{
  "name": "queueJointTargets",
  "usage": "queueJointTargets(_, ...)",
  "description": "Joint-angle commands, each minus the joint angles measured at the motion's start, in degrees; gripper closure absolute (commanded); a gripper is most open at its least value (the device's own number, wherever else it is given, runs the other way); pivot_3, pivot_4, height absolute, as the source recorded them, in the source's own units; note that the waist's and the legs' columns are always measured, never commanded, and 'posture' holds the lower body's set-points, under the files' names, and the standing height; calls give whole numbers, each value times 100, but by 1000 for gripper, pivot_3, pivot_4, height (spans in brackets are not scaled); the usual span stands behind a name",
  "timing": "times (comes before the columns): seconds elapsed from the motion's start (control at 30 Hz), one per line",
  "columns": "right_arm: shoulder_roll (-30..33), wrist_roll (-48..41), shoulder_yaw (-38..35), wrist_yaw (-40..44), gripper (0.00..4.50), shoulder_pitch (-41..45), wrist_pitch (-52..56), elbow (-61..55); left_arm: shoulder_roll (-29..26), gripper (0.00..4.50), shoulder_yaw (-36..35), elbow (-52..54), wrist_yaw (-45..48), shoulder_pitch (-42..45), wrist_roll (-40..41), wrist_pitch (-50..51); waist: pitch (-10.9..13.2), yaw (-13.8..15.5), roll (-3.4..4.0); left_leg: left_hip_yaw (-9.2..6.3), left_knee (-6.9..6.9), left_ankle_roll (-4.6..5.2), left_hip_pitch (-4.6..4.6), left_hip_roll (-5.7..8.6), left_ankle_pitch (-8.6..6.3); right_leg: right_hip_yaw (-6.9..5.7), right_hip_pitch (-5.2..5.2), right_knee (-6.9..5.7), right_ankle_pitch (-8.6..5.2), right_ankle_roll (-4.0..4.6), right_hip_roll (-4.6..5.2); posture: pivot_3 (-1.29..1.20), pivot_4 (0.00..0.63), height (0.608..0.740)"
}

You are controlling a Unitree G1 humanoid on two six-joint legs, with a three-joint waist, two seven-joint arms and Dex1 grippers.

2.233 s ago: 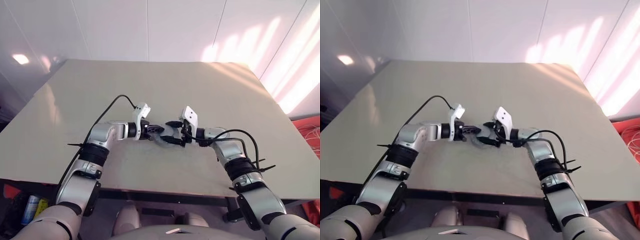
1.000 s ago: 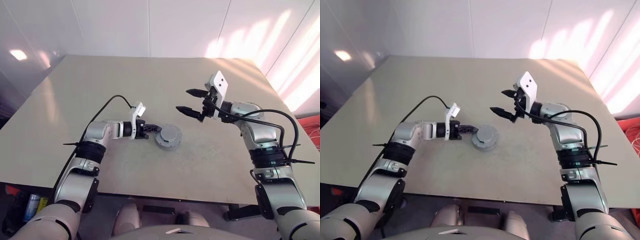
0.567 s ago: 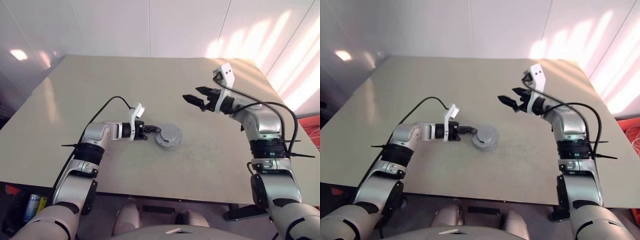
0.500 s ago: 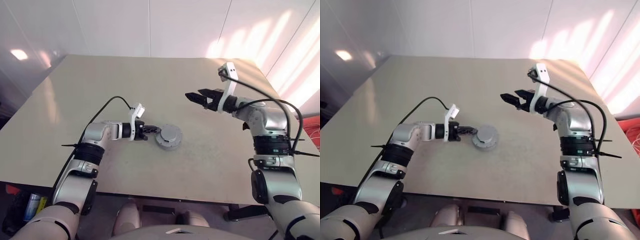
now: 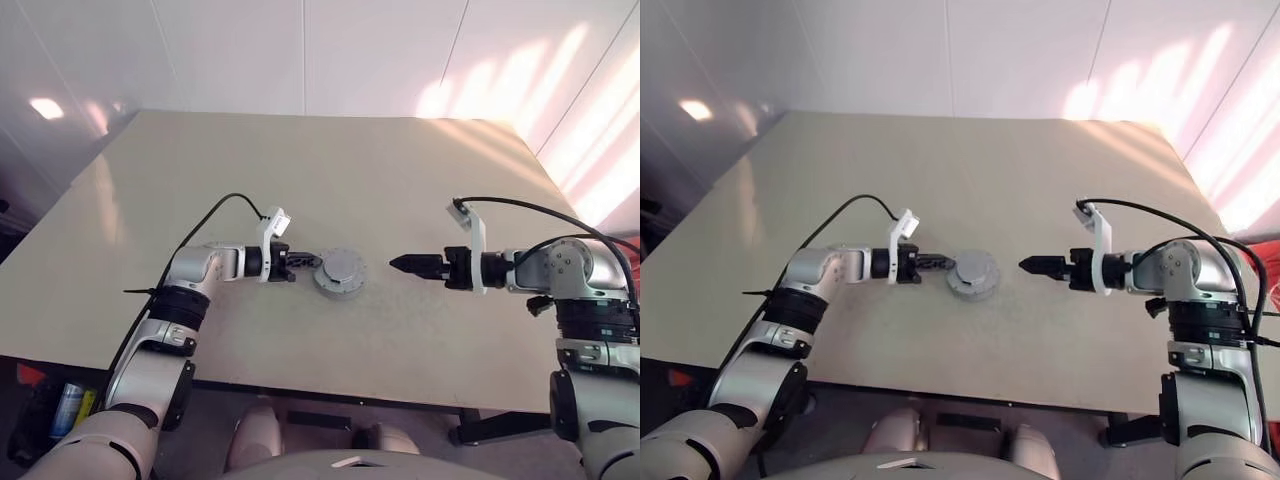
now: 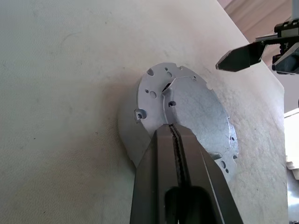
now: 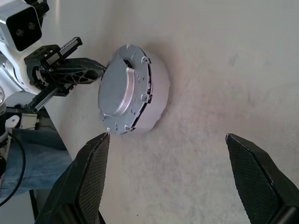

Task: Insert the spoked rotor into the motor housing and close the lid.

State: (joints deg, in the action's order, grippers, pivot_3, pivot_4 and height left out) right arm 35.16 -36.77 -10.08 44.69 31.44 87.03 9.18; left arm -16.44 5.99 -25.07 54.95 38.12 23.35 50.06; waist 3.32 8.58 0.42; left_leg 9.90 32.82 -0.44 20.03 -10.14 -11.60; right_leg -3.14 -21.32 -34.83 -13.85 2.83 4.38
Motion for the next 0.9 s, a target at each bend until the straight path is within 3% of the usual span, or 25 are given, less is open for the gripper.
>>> queueJointTargets(0.03,-449,-189,-108,-192,20,-35,131,-98,-20,4500,21,-38,-37,-14,-59,-24,0,2,1,0,-1,-1,0,0,1,0,-1,-1,0,0,0,0,0,740)
queueJointTargets(0.4,-1611,-124,-289,-795,20,226,-101,125,-54,4500,-12,-43,-86,1,-74,-73,-1,5,4,-1,-1,-6,5,0,3,0,-7,-3,0,1,0,0,0,740)
queueJointTargets(0.9,-2300,-21,-450,-1356,20,404,-611,545,-58,4500,-52,-21,-123,-6,-102,-92,-1,-11,4,-1,-7,-9,5,-1,4,0,-10,-2,1,-1,0,0,0,740)
